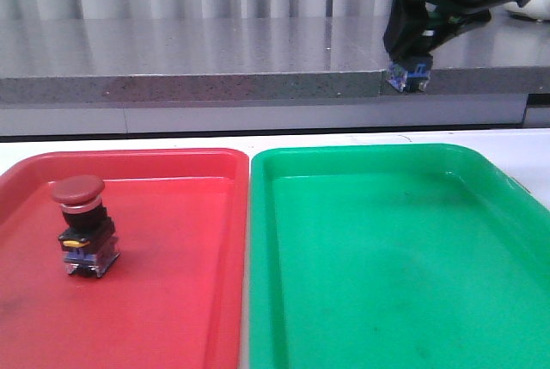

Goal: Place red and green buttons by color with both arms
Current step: 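Lower the green-capped button into the green tray and release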

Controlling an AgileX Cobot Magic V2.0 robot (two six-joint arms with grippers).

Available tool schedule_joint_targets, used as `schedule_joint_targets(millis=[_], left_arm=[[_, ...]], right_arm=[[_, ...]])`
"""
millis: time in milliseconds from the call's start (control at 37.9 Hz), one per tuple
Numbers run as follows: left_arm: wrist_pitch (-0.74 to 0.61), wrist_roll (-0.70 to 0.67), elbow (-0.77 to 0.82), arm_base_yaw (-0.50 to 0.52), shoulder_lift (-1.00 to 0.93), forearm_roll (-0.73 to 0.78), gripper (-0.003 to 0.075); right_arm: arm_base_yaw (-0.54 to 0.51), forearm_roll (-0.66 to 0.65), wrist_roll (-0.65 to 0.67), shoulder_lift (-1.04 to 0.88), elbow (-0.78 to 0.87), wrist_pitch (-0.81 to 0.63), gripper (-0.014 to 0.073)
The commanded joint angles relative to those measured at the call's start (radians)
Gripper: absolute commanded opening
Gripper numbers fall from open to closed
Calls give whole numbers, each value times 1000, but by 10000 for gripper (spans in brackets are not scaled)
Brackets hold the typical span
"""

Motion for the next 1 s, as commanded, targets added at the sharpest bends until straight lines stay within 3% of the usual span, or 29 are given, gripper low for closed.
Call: schedule_joint_targets(millis=[0, 237, 606, 738, 975], left_arm=[[-73, -7, -26, 2, -15, -5, -20], [-73, -7, -26, 2, -15, -5, -20], [-73, -7, -26, 2, -15, -5, -20], [-73, -7, -26, 2, -15, -5, -20], [-73, -7, -26, 2, -15, -5, -20]], right_arm=[[54, -5, -4, -128, 132, -140, 167], [140, -5, -3, -151, 361, -280, 167], [141, 7, -2, -68, 367, -239, 181], [141, 7, -2, -61, 367, -205, 258], [141, 7, -2, -84, 356, -191, 549]])
